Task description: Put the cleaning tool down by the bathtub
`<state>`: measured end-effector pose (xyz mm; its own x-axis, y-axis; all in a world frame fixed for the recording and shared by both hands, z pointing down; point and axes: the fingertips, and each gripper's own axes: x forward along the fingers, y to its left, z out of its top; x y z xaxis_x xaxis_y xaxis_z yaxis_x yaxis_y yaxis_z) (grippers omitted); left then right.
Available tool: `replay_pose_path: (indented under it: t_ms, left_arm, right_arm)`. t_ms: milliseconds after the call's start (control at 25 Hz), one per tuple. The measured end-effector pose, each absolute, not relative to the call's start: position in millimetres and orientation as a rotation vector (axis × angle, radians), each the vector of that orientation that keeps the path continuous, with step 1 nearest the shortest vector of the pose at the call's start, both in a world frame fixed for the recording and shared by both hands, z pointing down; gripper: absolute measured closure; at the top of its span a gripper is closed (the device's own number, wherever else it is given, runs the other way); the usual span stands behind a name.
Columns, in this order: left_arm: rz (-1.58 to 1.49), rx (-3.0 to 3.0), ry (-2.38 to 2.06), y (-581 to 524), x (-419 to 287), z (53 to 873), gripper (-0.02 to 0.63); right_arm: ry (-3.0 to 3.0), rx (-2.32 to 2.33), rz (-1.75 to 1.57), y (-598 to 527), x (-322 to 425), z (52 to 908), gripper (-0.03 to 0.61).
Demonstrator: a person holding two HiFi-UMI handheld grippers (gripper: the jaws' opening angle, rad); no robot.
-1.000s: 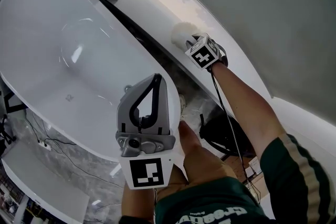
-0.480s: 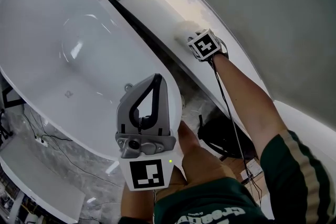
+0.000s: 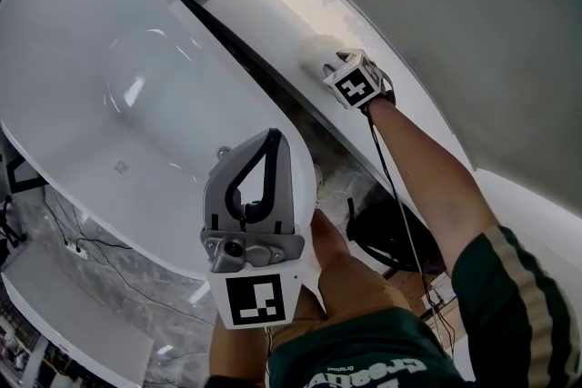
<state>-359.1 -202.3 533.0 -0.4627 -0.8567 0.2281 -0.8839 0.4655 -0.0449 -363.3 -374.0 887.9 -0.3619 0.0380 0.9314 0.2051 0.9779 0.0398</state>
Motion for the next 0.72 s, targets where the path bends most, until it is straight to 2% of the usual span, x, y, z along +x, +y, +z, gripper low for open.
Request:
replay_pose_path:
  t_ms: [240, 720]
  left_arm:
    - [0.254, 1.529, -2.549, -202.8, -360.3, 527.6, 0.607]
    - [0.225, 1.551, -2.565, -210.0, -351.1, 518.7, 0.607]
  right_arm:
    - [-1.976, -0.229, -0.097, -363.8, -357.1, 883.6, 0.359]
    - [-2.027, -0.2, -0.095, -370.0, -359.6, 874.6, 0.353]
